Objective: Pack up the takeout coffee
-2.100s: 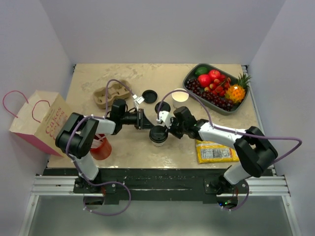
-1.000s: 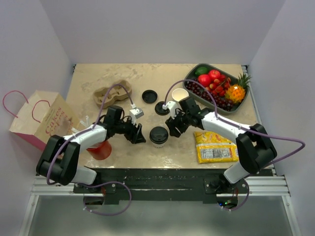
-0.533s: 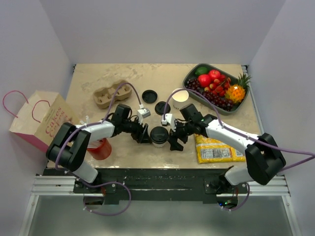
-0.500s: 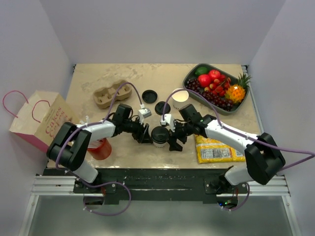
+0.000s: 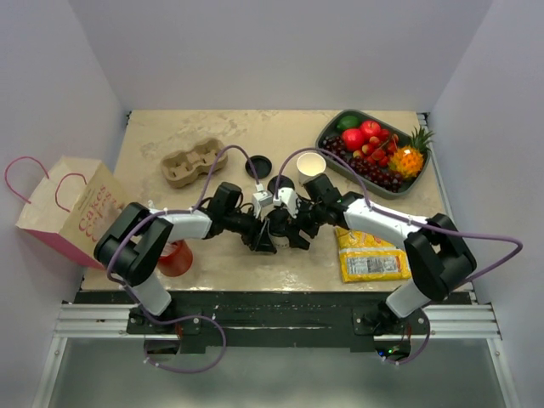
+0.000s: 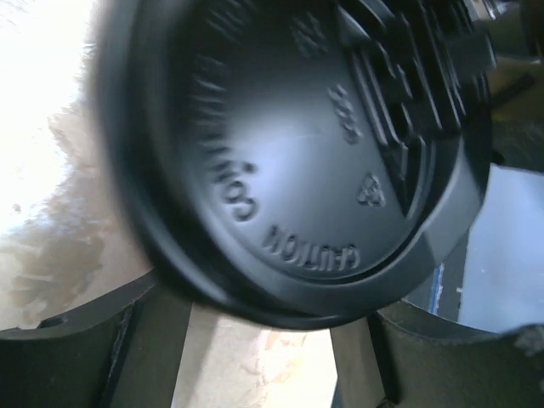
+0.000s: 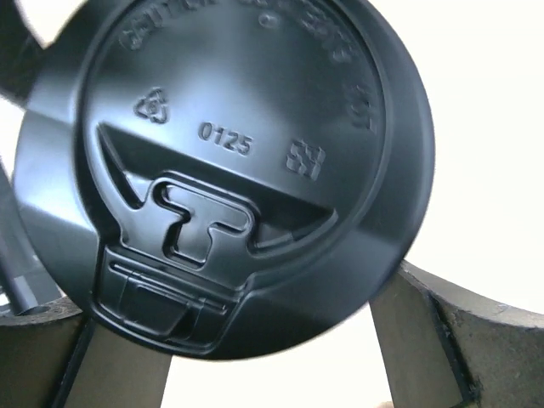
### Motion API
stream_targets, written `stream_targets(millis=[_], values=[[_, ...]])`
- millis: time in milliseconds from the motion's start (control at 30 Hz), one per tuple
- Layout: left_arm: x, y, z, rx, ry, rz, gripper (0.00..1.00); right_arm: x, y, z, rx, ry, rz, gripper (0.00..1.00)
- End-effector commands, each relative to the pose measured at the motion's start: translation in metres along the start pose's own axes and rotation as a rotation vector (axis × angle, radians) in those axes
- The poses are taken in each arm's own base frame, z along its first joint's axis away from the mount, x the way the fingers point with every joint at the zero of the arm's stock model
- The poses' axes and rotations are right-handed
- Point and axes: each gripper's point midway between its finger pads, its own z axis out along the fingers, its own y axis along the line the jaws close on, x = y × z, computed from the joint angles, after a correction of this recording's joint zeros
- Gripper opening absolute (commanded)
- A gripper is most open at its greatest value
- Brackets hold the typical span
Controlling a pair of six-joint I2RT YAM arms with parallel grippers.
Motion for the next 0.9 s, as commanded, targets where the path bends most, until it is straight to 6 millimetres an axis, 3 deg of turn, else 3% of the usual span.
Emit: stream_targets(millis=[0,100,233,433,667,700,867], values=[[-0.016,-0.016,0.007,0.091,-0.045,0.053,0.65,-0.027,-0.032,-0.006,0.094,-0.048,-0.100,0.84],[-0.010,-0.020,0.005,0.109,-0.040,0.055,0.65,-0.025,-0.049,-0.002,0.120,-0.031,-0.104,0.84],[-0.002,-0.026,-0.001,0.113,-0.031,0.053,0.65,-0.007,-0.068,0.006,0.131,0.020,-0.104,0.84],[-0.002,-0.031,-0.026,0.084,-0.016,0.005,0.66,0.005,-0.089,0.002,0.166,0.057,-0.098,0.84],[-0.059,0.002,-0.077,-0.118,-0.178,-0.007,0.67,0.005,-0.080,-0.006,0.149,0.037,-0.056,0.84],[-0.071,0.003,-0.081,-0.125,-0.198,0.008,0.67,0.005,-0.078,-0.007,0.147,0.034,-0.046,0.84],[-0.094,0.012,-0.084,-0.130,-0.251,0.032,0.66,0.015,-0.072,-0.007,0.146,0.052,0.001,0.84]])
